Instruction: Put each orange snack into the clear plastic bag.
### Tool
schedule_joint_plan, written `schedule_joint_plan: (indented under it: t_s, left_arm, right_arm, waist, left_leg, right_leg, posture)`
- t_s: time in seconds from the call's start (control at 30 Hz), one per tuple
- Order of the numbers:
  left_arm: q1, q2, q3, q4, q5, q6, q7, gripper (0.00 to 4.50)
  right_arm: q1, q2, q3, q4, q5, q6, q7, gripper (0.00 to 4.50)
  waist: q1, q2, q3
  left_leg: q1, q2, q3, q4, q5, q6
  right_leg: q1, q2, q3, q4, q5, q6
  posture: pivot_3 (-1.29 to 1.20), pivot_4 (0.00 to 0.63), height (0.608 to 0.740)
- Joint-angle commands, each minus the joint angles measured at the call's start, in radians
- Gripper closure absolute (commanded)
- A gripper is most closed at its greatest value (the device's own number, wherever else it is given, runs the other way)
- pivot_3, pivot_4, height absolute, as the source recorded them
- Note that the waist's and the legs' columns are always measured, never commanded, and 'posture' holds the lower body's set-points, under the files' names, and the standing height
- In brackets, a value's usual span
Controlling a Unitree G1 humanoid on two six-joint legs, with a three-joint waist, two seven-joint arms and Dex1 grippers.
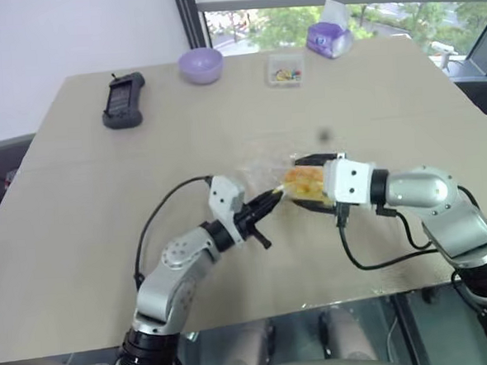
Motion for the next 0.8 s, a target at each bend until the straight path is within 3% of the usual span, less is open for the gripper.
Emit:
schedule_joint_plan:
  t_s: [0.03,0.13,0.2,0.23,0.3,0.77,0.8]
  left_arm:
    - [-0.007,0.011,-0.006,-0.056,0.013,-0.029,-0.013,4.50]
    - [-0.009,0.015,-0.003,-0.056,0.023,-0.036,-0.012,4.50]
    - [-0.009,0.015,-0.001,-0.058,0.025,-0.037,-0.011,4.50]
    - [-0.010,0.016,-0.002,-0.060,0.026,-0.037,-0.011,4.50]
    - [-0.012,0.016,-0.003,-0.065,0.027,-0.035,-0.011,4.50]
    - [-0.020,0.020,-0.005,-0.069,0.035,-0.034,-0.021,4.50]
    - [-0.019,0.020,-0.006,-0.071,0.036,-0.035,-0.021,4.50]
  right_arm:
    - [-0.019,0.012,0.017,-0.025,-0.008,0.007,0.001,0.98]
    - [-0.027,0.011,0.034,-0.009,-0.036,-0.021,0.003,0.98]
    - [-0.029,0.014,0.040,-0.005,-0.042,-0.027,0.003,1.89]
    - [-0.030,0.019,0.045,-0.003,-0.046,-0.030,0.002,2.06]
    - [-0.034,0.027,0.053,0.006,-0.061,-0.042,-0.005,2.86]
    - [-0.049,0.054,0.068,0.047,-0.114,-0.082,0.000,2.86]
    - [-0.051,0.055,0.069,0.049,-0.113,-0.082,0.003,3.13]
  waist:
    - [0.000,0.000,0.000]
    - [0.001,0.000,0.000]
    - [0.001,0.000,0.000]
    - [0.001,0.000,0.000]
    - [-0.001,0.000,0.000]
    - [-0.003,0.000,0.000]
    - [-0.003,0.000,0.000]
  left_leg:
    - [0.000,0.000,0.000,0.000,0.000,0.000]
    - [0.000,0.000,0.000,0.000,0.000,0.000]
    - [0.000,0.000,0.000,0.000,0.000,0.000]
    - [0.000,0.000,0.000,0.000,0.000,0.000]
    - [0.000,0.000,0.000,0.000,0.000,0.000]
    - [0.000,0.000,0.000,0.000,0.000,0.000]
    - [0.000,0.000,0.000,0.000,0.000,0.000]
  right_leg:
    - [0.000,0.000,0.000,0.000,0.000,0.000]
    - [0.000,0.000,0.000,-0.001,0.000,0.000]
    - [0.000,0.000,0.000,0.000,0.000,0.000]
    - [0.000,0.000,0.000,0.000,0.000,0.000]
    - [0.000,0.000,0.000,0.000,0.000,0.000]
    - [0.000,0.000,0.000,0.000,0.000,0.000]
    - [0.000,0.000,0.000,0.000,0.000,0.000]
  posture:
    - [0.00,0.150,0.736]
    - [0.00,0.150,0.736]
    - [0.00,0.150,0.736]
    - [0.00,0.150,0.736]
    - [0.00,0.150,0.736]
    - [0.00,0.150,0.736]
    - [0.00,0.150,0.736]
